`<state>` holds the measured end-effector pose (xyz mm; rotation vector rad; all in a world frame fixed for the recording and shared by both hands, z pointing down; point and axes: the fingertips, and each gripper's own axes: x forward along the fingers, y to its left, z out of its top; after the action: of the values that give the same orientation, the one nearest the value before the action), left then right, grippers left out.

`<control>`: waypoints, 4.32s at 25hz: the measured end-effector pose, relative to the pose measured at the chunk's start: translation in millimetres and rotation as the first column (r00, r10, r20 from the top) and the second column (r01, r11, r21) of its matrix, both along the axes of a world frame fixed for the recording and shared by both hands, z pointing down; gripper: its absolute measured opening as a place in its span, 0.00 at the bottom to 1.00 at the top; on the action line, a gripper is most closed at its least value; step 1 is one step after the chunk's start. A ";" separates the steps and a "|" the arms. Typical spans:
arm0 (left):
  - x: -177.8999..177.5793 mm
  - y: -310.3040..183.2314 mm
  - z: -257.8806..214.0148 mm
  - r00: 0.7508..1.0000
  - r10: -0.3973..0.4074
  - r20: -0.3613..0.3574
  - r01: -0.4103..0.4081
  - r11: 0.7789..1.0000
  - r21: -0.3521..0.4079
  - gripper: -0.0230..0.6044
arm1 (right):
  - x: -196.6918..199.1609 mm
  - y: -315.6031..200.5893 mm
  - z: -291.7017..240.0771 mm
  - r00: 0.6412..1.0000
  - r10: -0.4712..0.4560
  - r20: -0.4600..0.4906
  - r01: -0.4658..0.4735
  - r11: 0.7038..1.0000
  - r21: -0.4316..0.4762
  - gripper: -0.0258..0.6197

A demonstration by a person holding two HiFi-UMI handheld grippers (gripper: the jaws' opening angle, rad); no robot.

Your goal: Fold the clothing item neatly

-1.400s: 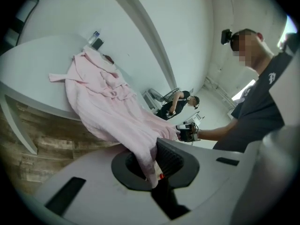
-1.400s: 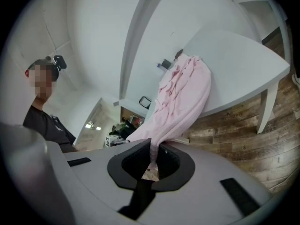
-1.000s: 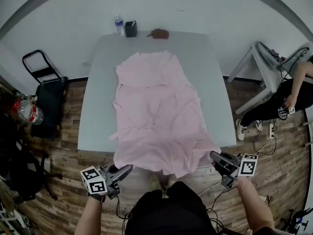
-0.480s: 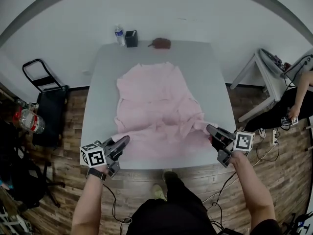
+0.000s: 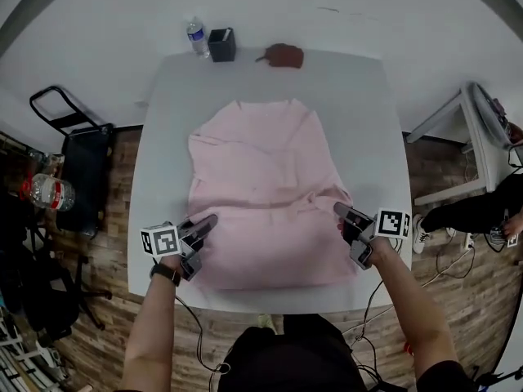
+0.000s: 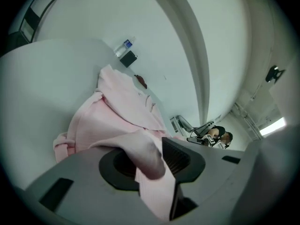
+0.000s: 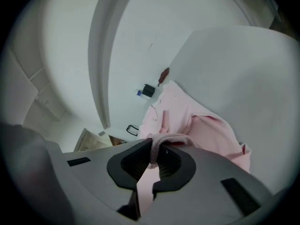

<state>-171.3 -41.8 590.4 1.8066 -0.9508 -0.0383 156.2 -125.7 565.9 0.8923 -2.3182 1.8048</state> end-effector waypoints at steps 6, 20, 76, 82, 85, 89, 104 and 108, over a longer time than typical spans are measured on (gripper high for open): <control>-12.3 -14.3 4.6 0.996 -0.074 0.055 0.074 0.997 -0.003 0.32 | 5.2 -29.9 30.2 0.996 0.087 -0.030 -0.088 0.996 -0.027 0.20; -30.3 -29.0 -34.5 0.959 -0.257 -0.122 0.266 0.961 0.069 0.33 | -22.4 -12.3 -35.8 0.993 0.002 0.121 -0.011 0.997 0.075 0.34; 137.6 170.9 57.6 0.056 0.096 0.994 -0.648 0.760 -0.037 0.37 | -13.6 205.8 74.1 0.007 0.289 -0.957 0.989 0.140 0.050 0.34; 135.4 165.9 63.4 0.000 0.070 0.998 -0.685 0.727 -0.051 0.26 | -15.9 204.8 84.1 -0.007 0.215 -0.977 0.984 0.174 0.031 0.24; 136.2 170.6 66.6 -0.011 0.112 0.994 -0.719 0.690 -0.086 0.10 | -16.8 208.3 90.3 -0.037 0.147 -0.988 0.987 0.161 -0.013 0.11; 133.3 177.2 56.3 0.007 0.230 0.973 -0.754 0.640 -0.146 0.08 | -18.8 214.3 79.4 -0.042 0.056 -0.998 0.990 0.135 -0.035 0.11; 140.0 276.2 -43.2 0.058 0.712 0.700 -0.876 0.373 -0.307 0.08 | -11.1 310.6 -21.6 -0.108 -0.292 -0.950 0.992 0.034 -0.124 0.11; 140.8 281.5 -88.6 0.026 0.763 0.646 -0.917 0.275 -0.288 0.08 | -10.9 316.2 -64.5 -0.130 -0.354 -0.926 0.991 -0.022 -0.130 0.11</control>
<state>-30.5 239.7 501.9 2.3802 -0.0716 1.5318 145.4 190.5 501.4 -0.0826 -1.8350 -0.2378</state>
